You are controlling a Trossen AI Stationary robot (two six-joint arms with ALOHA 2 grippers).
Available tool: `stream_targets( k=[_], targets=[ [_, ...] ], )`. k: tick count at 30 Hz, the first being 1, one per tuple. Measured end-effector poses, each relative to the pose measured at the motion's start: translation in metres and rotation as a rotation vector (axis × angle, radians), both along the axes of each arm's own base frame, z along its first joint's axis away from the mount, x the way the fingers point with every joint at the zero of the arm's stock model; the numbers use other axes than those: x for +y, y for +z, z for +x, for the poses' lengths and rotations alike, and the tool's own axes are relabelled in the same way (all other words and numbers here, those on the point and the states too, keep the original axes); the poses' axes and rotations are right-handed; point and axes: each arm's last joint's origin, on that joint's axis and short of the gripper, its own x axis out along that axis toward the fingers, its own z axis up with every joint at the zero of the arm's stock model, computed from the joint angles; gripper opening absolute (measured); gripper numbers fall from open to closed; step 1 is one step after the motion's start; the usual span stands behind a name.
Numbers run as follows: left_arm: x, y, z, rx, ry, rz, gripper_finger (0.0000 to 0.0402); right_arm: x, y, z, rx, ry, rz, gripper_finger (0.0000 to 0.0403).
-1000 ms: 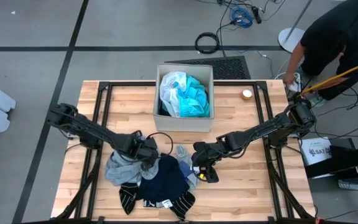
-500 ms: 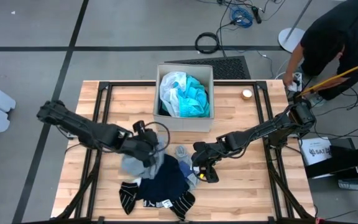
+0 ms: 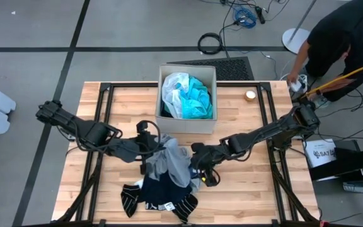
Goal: Sort clothes
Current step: Put the gray shirt into the laundry bin
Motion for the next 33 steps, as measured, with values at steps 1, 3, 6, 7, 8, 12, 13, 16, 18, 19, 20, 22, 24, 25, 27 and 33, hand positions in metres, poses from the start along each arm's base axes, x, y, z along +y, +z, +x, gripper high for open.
stream_targets(
  k=[1, 3, 6, 7, 8, 12, 13, 16, 18, 19, 20, 22, 24, 25, 27, 33],
  targets=[
    [0.0, 0.0, 0.0, 0.001, 0.0, 0.0, 0.0005, 0.003, 0.003, 0.0, -0.007, -0.012, -0.017, 0.021],
    [0.0, 0.0, 0.0, 0.004, 0.0, 0.002, 0.0008, 0.008, 0.01, 0.001, -0.036, -0.037, -0.056, 0.021],
    [0.0, 0.0, 0.0, 0.004, 0.0, 0.002, 0.0009, 0.013, 0.02, 0.002, -0.089, -0.104, -0.141, 0.021],
    [0.0, 0.0, 0.0, 0.004, 0.0, 0.002, 0.001, 0.014, 0.024, 0.003, -0.11, -0.136, -0.164, 0.021],
    [0.0, -0.001, 0.0, 0.006, 0.0, 0.003, 0.001, 0.015, 0.029, 0.004, -0.137, -0.17, -0.182, 0.021],
    [0.0, -0.001, 0.0, 0.007, 0.0, 0.004, 0.0011, 0.018, 0.046, 0.01, -0.262, -0.317, -0.143, 0.021],
    [0.0, -0.001, 0.0, 0.007, 0.0, 0.004, 0.0011, 0.018, 0.049, 0.012, -0.287, -0.342, -0.111, 0.021],
    [0.0, -0.001, 0.0, 0.008, 0.0, 0.005, 0.0012, 0.019, 0.053, 0.014, -0.318, -0.388, -0.022, 0.021],
    [0.0, -0.001, 0.0, 0.008, 0.001, 0.005, 0.0012, 0.019, 0.053, 0.014, -0.308, -0.405, 0.002, 0.021],
    [0.0, -0.001, 0.0, 0.008, 0.001, 0.005, 0.0012, 0.019, 0.053, 0.014, -0.306, -0.411, 0.01, 0.021],
    [0.0, -0.001, 0.0, 0.008, 0.001, 0.006, 0.0012, 0.019, 0.053, 0.014, -0.307, -0.416, 0.018, 0.021],
    [0.001, -0.001, 0.0, 0.006, 0.007, 0.014, 0.0012, 0.019, 0.051, 0.016, -0.309, -0.441, 0.025, 0.021],
    [0.001, -0.001, 0.0, 0.003, 0.014, 0.019, 0.0012, 0.02, 0.044, 0.019, -0.304, -0.469, 0.002, 0.021],
    [0.001, -0.001, 0.0, 0.002, 0.016, 0.021, 0.0012, 0.02, 0.04, 0.023, -0.306, -0.475, -0.001, 0.021],
    [0.001, -0.001, 0.0, 0.003, 0.018, 0.026, 0.0013, 0.022, 0.034, 0.028, -0.315, -0.47, 0.006, 0.021],
    [-0.001, -0.005, 0.004, 0.018, 0.019, 0.033, 0.0013, 0.022, 0.029, 0.035, -0.355, -0.477, -0.027, 0.0193]
  ],
)
